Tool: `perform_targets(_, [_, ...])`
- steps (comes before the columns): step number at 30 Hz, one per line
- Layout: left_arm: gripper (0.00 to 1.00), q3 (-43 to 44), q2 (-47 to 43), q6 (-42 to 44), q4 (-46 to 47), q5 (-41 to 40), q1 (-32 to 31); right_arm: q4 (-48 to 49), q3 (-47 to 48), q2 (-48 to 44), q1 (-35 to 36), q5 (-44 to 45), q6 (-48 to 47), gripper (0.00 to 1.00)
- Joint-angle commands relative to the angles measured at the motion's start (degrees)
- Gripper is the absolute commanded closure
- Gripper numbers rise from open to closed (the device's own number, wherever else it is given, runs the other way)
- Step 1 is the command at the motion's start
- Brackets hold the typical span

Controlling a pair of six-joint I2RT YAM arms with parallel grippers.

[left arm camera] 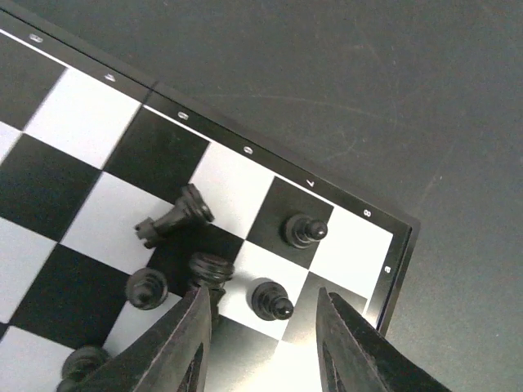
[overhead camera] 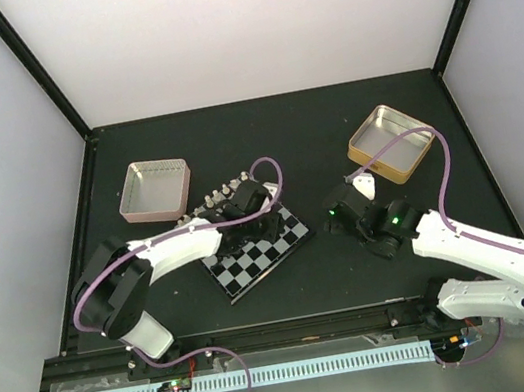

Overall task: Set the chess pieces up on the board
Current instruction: Place the chess piece on the chessboard, then pick up the chess piece from the chessboard.

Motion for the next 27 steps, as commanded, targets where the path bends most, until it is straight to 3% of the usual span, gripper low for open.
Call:
perform_targets(1, [0.64, 2.16, -3.14, -3.57, -2.1, 3.17, 2.22, 0.78, 0.12, -0.93, -0.29, 0.55, 0.57, 0.3])
perform_targets(13, [0.63, 6.57, 1.44, -2.35, -10.59, -3.03, 3.81, 1.1, -0.02, -0.5, -0.34, 0.28, 0.36, 0.3])
perform_targets(27, [0.56, 10.05, 6.99, -0.49, -14.3, -2.45, 3.74, 1.59, 0.07, -0.04, -0.32, -0.07, -0.14, 0.3])
